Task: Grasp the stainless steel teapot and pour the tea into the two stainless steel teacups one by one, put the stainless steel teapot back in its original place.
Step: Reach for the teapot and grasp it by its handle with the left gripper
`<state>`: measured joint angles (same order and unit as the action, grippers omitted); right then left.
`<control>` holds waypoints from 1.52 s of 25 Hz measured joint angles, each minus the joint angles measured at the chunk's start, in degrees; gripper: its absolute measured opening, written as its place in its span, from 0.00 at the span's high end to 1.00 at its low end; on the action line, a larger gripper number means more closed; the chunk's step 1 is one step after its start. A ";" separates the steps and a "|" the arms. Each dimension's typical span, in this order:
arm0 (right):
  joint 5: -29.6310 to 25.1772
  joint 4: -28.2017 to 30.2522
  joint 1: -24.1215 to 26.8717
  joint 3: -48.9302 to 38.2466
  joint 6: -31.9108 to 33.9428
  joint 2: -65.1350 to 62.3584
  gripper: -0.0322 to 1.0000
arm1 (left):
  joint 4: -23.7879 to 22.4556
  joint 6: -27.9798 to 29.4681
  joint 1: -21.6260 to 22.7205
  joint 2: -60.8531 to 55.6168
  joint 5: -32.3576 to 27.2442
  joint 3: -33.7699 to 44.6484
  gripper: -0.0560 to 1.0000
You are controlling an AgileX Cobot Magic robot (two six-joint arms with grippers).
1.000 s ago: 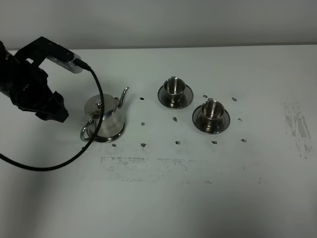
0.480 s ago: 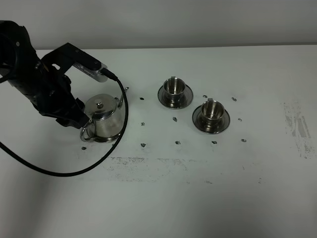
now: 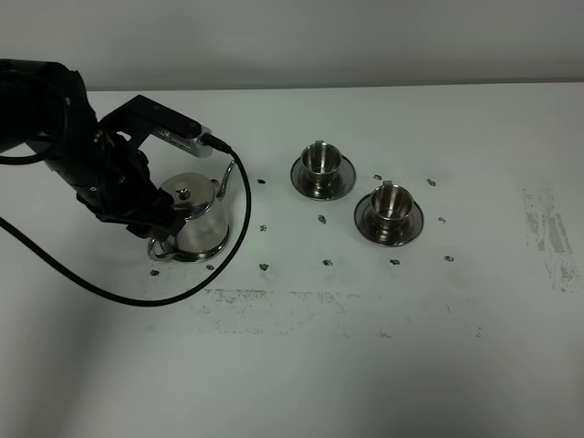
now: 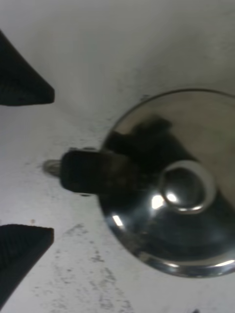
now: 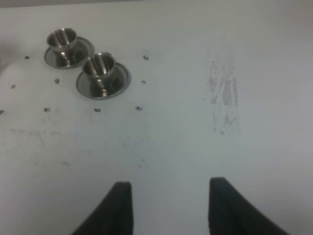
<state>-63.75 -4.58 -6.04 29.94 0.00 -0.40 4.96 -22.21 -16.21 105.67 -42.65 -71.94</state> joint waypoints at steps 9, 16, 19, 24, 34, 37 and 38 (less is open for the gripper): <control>0.00 0.00 0.00 0.00 0.00 0.00 0.63 | 0.40 -0.29 -1.13 2.73 2.12 0.00 0.45; 0.00 0.00 0.00 0.00 0.00 0.00 0.63 | 0.46 -0.29 -1.17 4.47 4.70 0.00 0.45; 0.00 0.00 0.00 0.00 0.00 0.00 0.63 | 0.83 -0.29 -1.17 4.91 6.05 0.00 0.45; 0.00 0.00 0.00 0.00 0.00 0.00 0.63 | 0.95 -0.35 -1.17 4.91 6.65 0.00 0.45; 0.00 0.00 0.00 0.00 0.00 0.00 0.63 | 1.09 -0.41 -1.30 6.65 7.16 0.00 0.45; 0.00 0.00 0.00 0.00 0.00 0.00 0.63 | 1.09 -0.41 -1.36 6.77 7.50 0.00 0.48; 0.00 0.00 0.00 0.00 0.00 0.00 0.63 | 1.09 -0.41 -1.41 6.77 7.62 0.00 0.52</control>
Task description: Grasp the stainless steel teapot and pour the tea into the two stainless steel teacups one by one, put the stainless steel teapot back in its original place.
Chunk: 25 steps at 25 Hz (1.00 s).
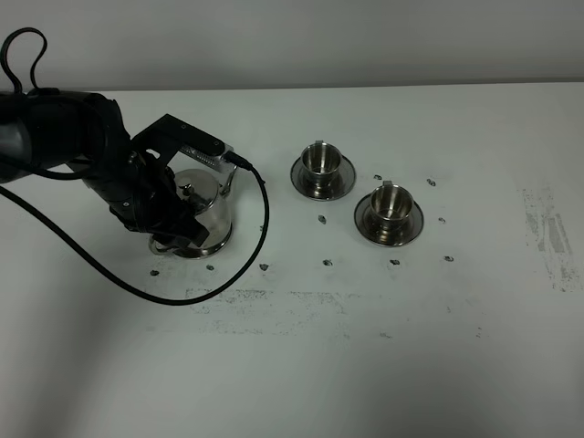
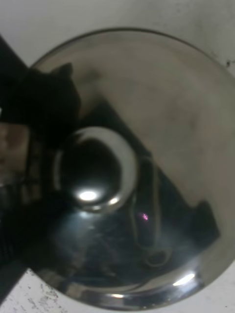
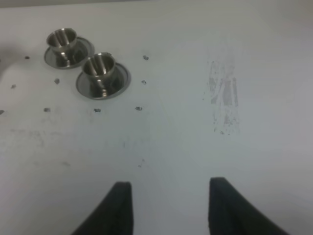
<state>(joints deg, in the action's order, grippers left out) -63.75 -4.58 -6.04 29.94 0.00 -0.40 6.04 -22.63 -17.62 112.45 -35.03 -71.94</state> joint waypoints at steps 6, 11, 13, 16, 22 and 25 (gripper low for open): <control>0.00 0.00 0.00 0.00 0.00 0.00 0.63 | 0.04 -0.18 -0.26 0.05 0.89 0.00 0.77; 0.00 0.00 0.00 0.00 0.00 0.00 0.63 | 0.06 -1.36 -0.26 0.07 1.38 0.00 0.77; 0.00 0.00 0.00 0.00 0.00 0.00 0.63 | 0.06 -1.47 -0.26 -0.11 1.38 0.00 0.77; 0.00 0.00 0.00 0.00 0.00 0.00 0.63 | 0.06 -1.52 -0.31 -1.14 1.27 0.00 0.77; 0.00 0.00 0.00 0.00 0.00 0.00 0.63 | 0.06 -3.25 -0.31 -4.91 -0.74 0.00 0.77; 0.00 0.00 0.00 0.00 0.00 0.00 0.63 | 0.06 -4.12 -0.31 -5.82 -0.91 0.00 0.77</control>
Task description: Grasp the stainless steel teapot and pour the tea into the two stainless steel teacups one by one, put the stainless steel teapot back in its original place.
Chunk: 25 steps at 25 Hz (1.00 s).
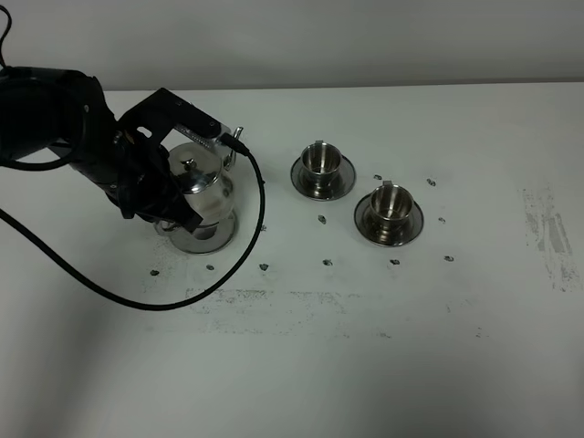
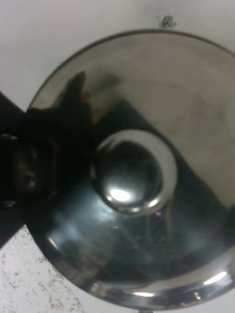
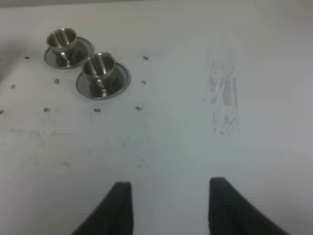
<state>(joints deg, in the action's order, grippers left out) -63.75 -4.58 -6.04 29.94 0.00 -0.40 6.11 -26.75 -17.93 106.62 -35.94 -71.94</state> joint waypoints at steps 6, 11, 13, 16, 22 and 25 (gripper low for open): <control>0.00 0.00 0.00 0.00 0.00 0.00 0.63 | -0.70 -1.85 -1.99 -0.06 -2.55 -2.31 0.77; 0.00 0.00 0.00 0.00 0.00 0.00 0.63 | -1.21 -3.77 -6.88 1.84 -5.79 -11.51 0.77; 0.00 0.00 0.00 0.00 0.00 0.00 0.63 | -1.38 -4.85 -8.36 4.06 -7.65 -15.99 0.77; 0.00 0.00 0.00 0.00 0.00 0.00 0.63 | -1.89 -6.83 -10.34 8.26 -11.60 -23.92 0.77; 0.00 0.00 0.00 0.00 0.00 0.00 0.63 | -1.95 -9.74 -13.51 17.01 -17.87 -37.98 0.77; 0.00 0.00 0.00 0.00 0.00 0.00 0.63 | -3.23 -12.28 -14.45 19.81 -19.96 -42.05 0.77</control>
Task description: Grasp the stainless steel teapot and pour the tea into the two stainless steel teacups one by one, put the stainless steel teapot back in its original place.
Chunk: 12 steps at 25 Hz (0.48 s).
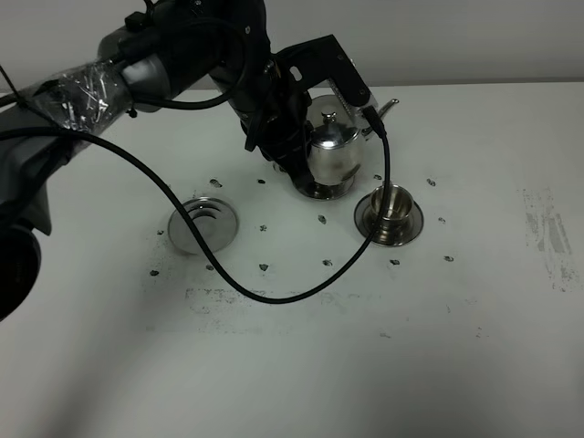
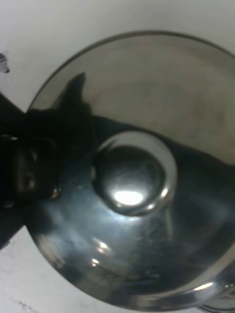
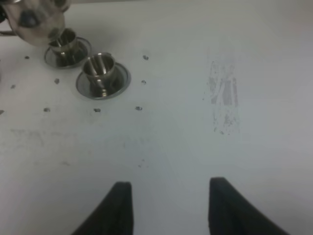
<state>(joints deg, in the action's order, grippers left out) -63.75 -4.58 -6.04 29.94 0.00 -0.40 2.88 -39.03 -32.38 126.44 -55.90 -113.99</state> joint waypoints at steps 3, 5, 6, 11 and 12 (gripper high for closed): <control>0.00 0.00 0.00 0.00 0.00 0.00 0.63 | -4.12 -2.83 -1.19 0.68 -1.19 -1.00 0.77; 0.00 0.00 0.00 0.00 0.00 0.00 0.63 | -6.91 -4.34 -2.02 0.79 -1.67 -1.33 0.77; 0.00 0.00 0.00 0.00 0.00 0.00 0.63 | -8.29 -4.67 -2.27 0.79 -1.74 -1.33 0.77; 0.00 0.00 0.00 0.00 0.00 0.00 0.63 | -12.05 -7.54 -3.48 0.79 -1.74 -1.45 0.77; 0.00 0.00 0.00 0.00 0.00 0.00 0.63 | -12.47 -8.44 -3.72 0.79 -1.74 -1.45 0.77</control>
<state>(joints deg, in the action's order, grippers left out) -63.75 -4.58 -6.04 29.94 0.00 -0.40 -9.59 -47.47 -36.11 127.23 -57.64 -115.44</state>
